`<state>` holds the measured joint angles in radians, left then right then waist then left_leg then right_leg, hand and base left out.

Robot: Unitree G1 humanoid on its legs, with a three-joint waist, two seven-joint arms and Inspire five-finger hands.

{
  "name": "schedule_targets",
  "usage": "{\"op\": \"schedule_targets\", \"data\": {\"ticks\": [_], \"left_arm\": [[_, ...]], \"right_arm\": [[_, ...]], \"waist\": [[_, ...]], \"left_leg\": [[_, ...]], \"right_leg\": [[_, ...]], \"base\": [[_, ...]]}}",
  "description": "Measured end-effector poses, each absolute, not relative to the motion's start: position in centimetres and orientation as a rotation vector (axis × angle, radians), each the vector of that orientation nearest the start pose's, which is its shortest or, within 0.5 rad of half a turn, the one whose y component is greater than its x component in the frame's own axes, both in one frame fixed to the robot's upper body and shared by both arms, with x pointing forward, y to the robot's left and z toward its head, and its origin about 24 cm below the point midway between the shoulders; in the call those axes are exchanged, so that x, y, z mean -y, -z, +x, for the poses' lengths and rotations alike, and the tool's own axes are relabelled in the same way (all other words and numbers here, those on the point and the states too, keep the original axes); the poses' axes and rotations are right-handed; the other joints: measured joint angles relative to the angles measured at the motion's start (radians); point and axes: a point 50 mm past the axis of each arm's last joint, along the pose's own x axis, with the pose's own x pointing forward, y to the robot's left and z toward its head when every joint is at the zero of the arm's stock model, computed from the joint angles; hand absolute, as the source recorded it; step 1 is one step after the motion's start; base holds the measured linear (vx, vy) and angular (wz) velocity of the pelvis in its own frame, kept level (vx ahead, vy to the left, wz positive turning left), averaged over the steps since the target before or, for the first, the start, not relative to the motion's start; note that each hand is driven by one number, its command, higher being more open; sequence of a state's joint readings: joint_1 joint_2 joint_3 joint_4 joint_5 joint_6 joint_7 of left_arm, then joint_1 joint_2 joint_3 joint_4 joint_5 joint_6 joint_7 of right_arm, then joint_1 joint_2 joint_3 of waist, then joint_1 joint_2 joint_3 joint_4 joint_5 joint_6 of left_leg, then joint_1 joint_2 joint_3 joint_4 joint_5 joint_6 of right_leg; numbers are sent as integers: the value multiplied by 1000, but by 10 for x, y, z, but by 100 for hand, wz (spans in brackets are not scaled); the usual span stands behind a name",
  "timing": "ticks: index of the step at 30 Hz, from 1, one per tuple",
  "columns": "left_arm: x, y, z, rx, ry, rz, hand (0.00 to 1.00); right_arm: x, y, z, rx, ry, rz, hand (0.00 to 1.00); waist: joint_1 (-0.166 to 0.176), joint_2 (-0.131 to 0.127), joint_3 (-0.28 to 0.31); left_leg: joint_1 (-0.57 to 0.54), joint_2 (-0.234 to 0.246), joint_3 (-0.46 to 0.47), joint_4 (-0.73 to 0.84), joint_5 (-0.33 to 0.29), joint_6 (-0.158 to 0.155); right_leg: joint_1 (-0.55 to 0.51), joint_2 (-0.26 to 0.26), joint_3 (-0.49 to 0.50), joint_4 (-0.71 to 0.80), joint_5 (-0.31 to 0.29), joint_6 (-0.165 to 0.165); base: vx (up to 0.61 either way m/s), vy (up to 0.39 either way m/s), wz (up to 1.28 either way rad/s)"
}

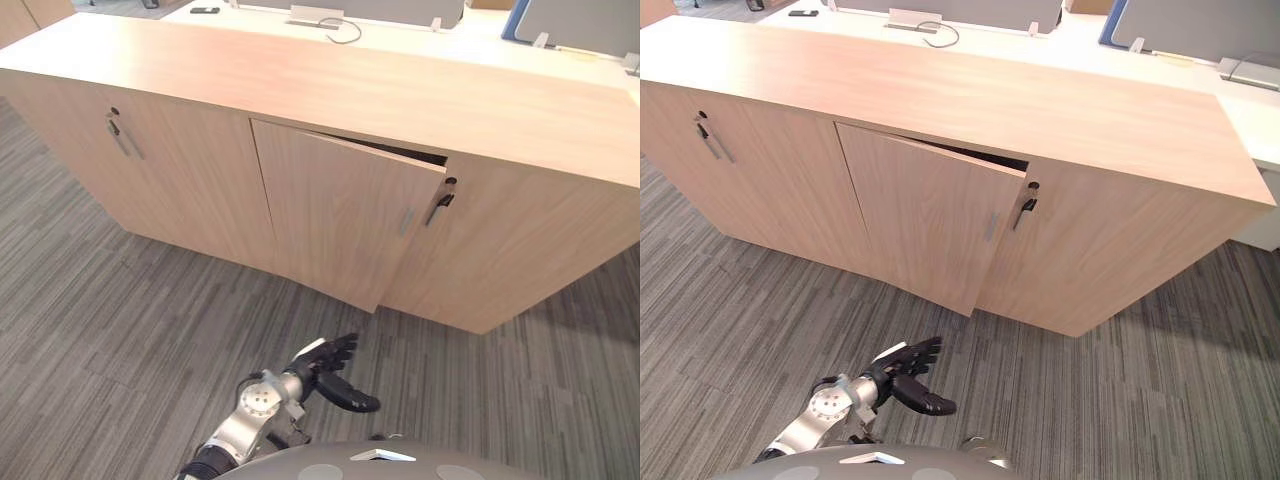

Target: Walk over to the cabinet, pick up the folder, carry it to the office cabinet, place the folder inside the office cabinet, then close the office cabinet door

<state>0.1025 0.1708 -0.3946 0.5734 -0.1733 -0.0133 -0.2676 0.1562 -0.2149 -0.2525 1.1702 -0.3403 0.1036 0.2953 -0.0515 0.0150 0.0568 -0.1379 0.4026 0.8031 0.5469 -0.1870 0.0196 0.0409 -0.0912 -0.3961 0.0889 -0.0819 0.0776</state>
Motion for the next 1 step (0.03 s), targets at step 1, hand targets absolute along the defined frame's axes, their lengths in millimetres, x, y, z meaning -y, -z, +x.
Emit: {"op": "schedule_targets", "data": {"ticks": [1], "left_arm": [[-122, 109, 156, -738, 480, -35, 100]], "right_arm": [[257, 163, 30, -1455, -34, -150, 100]], "waist": [[5, 3, 3]], "left_leg": [[-5, 3, -43, 16, 0, 0]], "right_leg": [[5, 5, 13, 1, -1, -2]], "base": [[-45, 1, -32]]}}
